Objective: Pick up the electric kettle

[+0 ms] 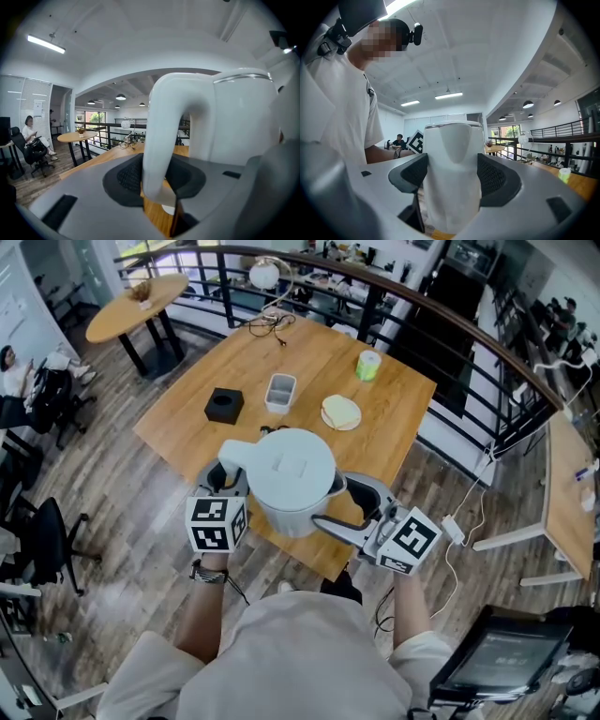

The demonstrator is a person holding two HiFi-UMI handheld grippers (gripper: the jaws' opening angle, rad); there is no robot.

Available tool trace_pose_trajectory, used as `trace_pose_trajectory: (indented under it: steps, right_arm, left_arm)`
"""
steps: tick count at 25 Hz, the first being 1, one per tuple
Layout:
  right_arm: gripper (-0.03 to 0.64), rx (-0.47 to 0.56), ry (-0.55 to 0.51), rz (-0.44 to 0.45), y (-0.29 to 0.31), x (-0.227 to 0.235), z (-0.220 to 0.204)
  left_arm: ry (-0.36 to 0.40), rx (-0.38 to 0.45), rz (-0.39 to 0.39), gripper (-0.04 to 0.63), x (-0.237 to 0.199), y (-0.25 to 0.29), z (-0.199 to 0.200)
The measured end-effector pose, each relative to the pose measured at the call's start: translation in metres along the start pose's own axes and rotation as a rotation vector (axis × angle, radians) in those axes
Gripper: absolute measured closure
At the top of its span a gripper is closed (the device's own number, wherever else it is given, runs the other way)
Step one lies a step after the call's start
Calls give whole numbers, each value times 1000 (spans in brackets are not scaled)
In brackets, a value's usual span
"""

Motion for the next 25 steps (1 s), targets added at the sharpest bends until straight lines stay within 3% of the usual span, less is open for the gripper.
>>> trace_pose_trajectory:
  steps: [25]
  right_arm:
    - [296,-30,-13,-2,9,12,-6]
  left_arm:
    - [-11,-13,6,469,-8,14,-6]
Point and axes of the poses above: the fingertips, and each gripper's own axes: y forward along the fingers, x to its right, z out of its top, the point moved 8 cm from there along -y, backward along the fingers, and after that the axes turned 3 degrees about -z, right-handed, at the moved point
